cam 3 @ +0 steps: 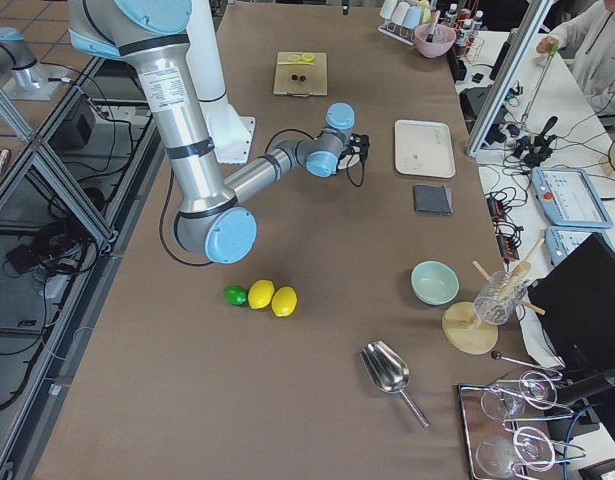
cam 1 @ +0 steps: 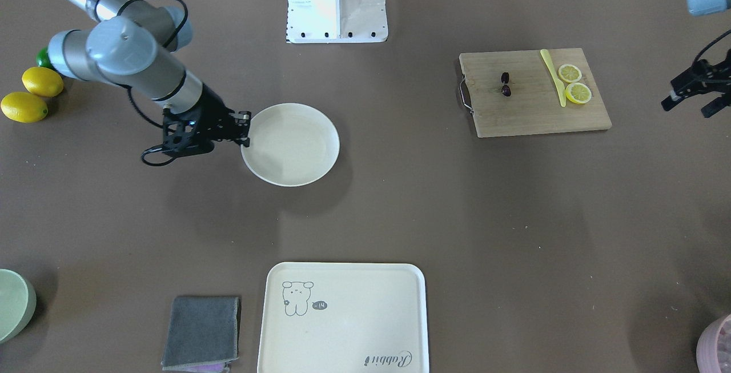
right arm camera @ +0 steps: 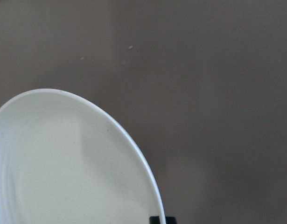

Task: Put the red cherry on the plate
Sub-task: 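Slide the plate centerward with the right gripper while the left reaches the cherries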

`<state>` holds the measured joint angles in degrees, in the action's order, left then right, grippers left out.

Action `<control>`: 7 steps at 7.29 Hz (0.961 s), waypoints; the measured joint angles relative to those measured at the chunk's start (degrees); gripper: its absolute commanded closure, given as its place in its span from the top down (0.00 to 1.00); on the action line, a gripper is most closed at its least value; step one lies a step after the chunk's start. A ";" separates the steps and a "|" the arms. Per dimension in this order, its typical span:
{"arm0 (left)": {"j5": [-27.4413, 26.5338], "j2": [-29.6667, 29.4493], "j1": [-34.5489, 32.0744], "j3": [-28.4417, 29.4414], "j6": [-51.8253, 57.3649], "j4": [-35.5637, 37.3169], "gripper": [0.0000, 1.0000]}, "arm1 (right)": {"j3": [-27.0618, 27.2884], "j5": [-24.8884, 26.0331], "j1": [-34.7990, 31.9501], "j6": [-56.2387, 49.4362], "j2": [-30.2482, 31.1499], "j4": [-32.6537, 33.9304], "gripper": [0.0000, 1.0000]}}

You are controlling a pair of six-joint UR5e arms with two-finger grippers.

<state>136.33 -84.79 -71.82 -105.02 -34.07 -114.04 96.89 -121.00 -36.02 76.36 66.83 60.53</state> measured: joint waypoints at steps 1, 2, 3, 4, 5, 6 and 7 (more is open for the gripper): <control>-5.12 0.16 6.85 -1.47 -8.79 -3.98 0.98 | 0.35 4.48 4.32 4.31 -2.44 0.14 0.00; -10.14 0.62 13.79 -3.60 -16.04 -6.19 0.98 | 0.39 8.09 7.69 6.46 -3.85 0.23 0.30; -15.07 1.28 20.65 -5.96 -22.60 -7.09 0.98 | 0.39 10.26 9.76 7.32 -4.42 0.26 0.99; -18.74 1.65 26.21 -7.51 -27.25 -7.36 0.97 | 0.37 11.47 10.70 7.64 -4.63 0.33 1.00; -21.06 1.88 30.36 -8.41 -30.27 -7.41 0.97 | 0.40 12.35 11.07 7.74 -4.67 0.41 1.00; -23.30 2.27 33.86 -8.97 -32.16 -7.42 0.93 | 0.61 12.65 10.83 7.74 -4.64 0.46 1.00; -25.50 2.78 37.14 -9.43 -33.36 -7.42 0.88 | 1.18 12.36 9.95 7.70 -4.47 0.56 1.00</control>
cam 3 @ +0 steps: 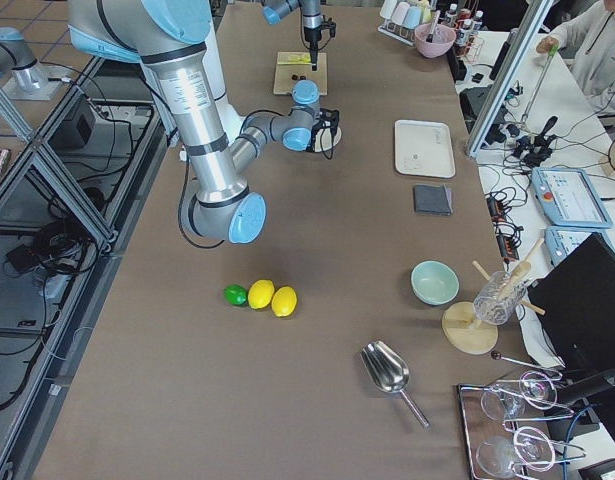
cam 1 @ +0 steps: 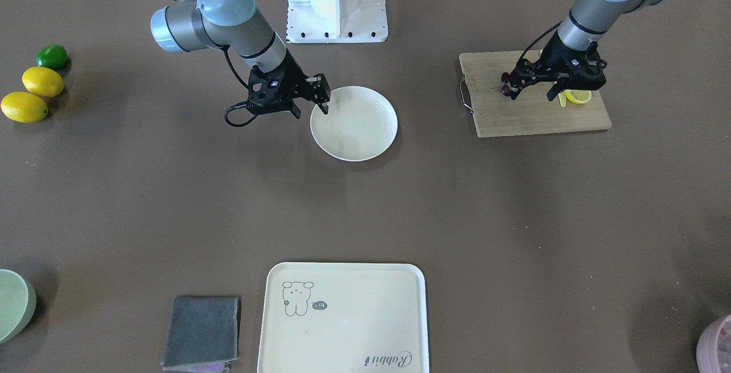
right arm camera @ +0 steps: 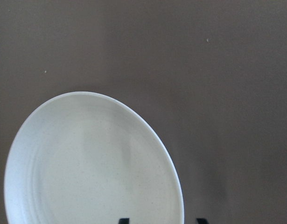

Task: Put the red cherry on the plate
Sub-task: 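Slide the plate centerward with the right gripper while the left reaches the cherries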

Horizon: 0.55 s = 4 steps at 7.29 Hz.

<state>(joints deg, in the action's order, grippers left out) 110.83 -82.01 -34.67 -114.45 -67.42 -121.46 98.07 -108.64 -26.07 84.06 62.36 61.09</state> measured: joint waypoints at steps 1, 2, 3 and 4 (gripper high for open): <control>-1.23 0.29 2.52 -0.31 -0.50 0.00 0.84 | 0.63 -0.70 -1.15 -0.02 0.29 0.10 1.00; -1.79 0.54 4.63 -0.42 -0.69 0.04 0.73 | 0.95 -1.31 -2.04 -0.03 0.46 0.14 1.00; -2.03 0.84 6.22 -0.45 -0.75 0.11 0.59 | 1.03 -1.59 -2.62 -0.04 0.55 0.16 1.00; -2.13 1.02 7.03 -0.47 -0.75 0.15 0.37 | 1.05 -1.72 -3.06 -0.06 0.76 0.11 1.00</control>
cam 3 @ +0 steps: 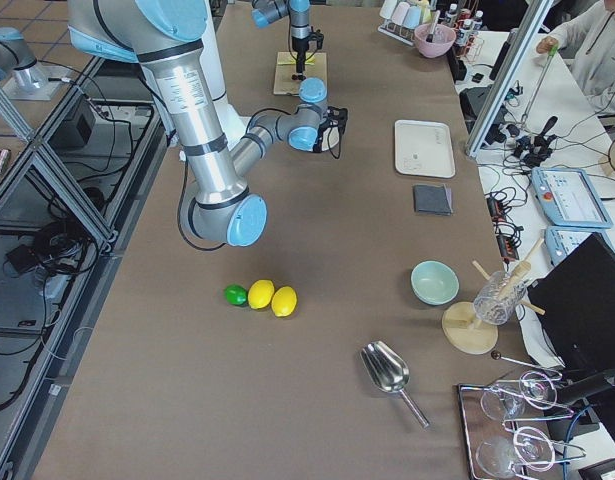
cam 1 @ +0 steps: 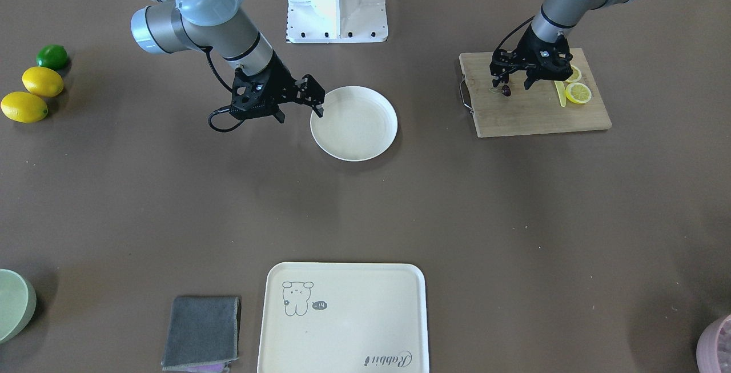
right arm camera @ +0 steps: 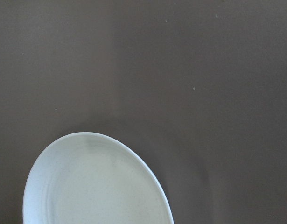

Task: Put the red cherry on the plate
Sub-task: 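Slide the plate centerward with the right gripper while the left reaches the cherries, then release the plate and lift the right gripper while the left grasps the cherries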

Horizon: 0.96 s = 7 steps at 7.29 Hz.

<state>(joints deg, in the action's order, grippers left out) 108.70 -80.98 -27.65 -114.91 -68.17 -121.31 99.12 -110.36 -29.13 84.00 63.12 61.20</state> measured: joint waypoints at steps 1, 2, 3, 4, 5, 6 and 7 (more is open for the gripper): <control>-0.04 0.07 0.24 0.04 0.03 0.02 0.10 | 0.02 -0.07 -0.30 -0.04 0.34 -0.16 1.00; -0.06 0.13 0.19 0.14 0.07 0.02 0.00 | 0.02 -0.10 -0.40 -0.04 0.58 -0.33 1.00; -0.05 0.17 0.06 0.15 0.14 0.02 0.00 | 0.02 -0.11 -0.40 -0.01 0.70 -0.47 1.00; -0.01 0.18 -0.12 0.10 0.22 0.02 0.00 | 0.02 -0.14 -0.44 -0.01 0.74 -0.52 1.00; 0.01 0.17 -0.30 -0.21 0.30 0.00 0.00 | 0.17 -0.20 -0.50 -0.04 0.76 -0.54 1.00; 0.06 0.17 -0.65 -1.06 0.39 -0.03 0.00 | 0.59 -0.53 -0.78 -0.06 0.83 -0.54 1.00; 0.33 0.17 -1.75 -2.83 0.50 -0.05 0.00 | 1.62 -2.37 -2.03 -0.09 1.46 -0.48 1.00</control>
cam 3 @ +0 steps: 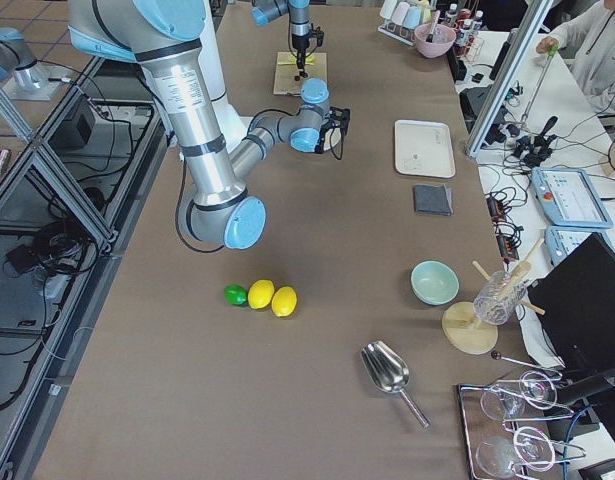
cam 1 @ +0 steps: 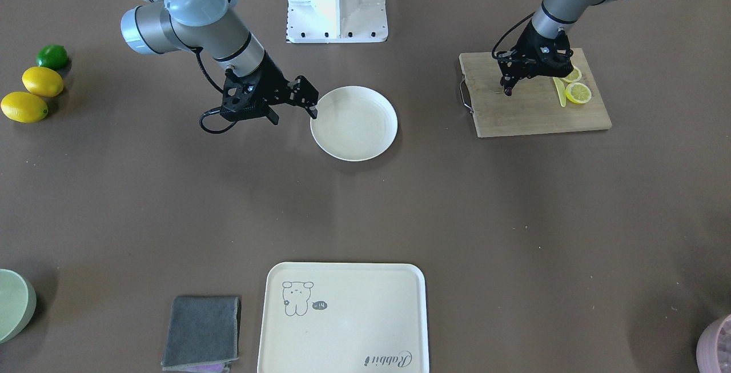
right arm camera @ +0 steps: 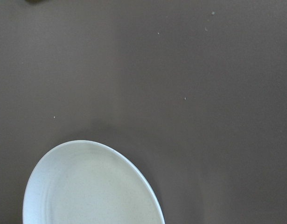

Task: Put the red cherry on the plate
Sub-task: 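Release the plate and lift the right gripper while the left grasps the cherries, then carry the cherries with the left gripper over the plate while the right withdraws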

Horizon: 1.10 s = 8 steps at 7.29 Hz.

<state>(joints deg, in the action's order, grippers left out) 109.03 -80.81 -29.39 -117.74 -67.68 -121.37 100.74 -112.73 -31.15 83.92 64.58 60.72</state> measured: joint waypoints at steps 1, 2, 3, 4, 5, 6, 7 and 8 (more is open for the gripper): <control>1.05 -0.11 -1.69 -2.51 0.06 0.01 0.00 | 1.97 -3.73 -2.66 -0.19 1.93 0.08 1.00; 2.81 -0.90 -3.18 -4.56 -0.13 0.05 0.00 | 4.23 -8.37 -6.61 -0.72 4.50 0.14 1.00; 4.17 -3.18 -4.07 -5.34 -0.48 0.69 0.00 | 5.69 -13.29 -11.22 -2.05 6.70 0.17 1.00; 4.73 -7.70 -4.44 -5.25 -1.19 3.40 0.00 | 6.40 -17.51 -15.42 -4.53 8.62 0.20 1.00; 4.79 -14.49 -4.27 -4.32 -3.57 8.07 0.00 | 6.69 -20.87 -19.13 -8.30 10.90 0.22 1.00; 4.33 -21.74 -3.29 -1.84 -7.12 11.91 0.00 | 6.79 -23.58 -22.42 -12.94 13.56 0.21 1.00; 2.05 -28.73 -0.88 2.23 -10.17 13.80 0.00 | 6.82 -25.93 -25.60 -17.82 16.32 0.19 1.00; -1.63 -34.22 2.29 6.37 -12.26 14.43 0.00 | 6.76 -27.65 -28.14 -21.95 18.60 0.21 1.00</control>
<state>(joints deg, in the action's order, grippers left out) 107.40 -115.04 -27.11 -111.37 -79.93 -106.93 107.50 -140.38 -59.29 61.97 83.18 60.93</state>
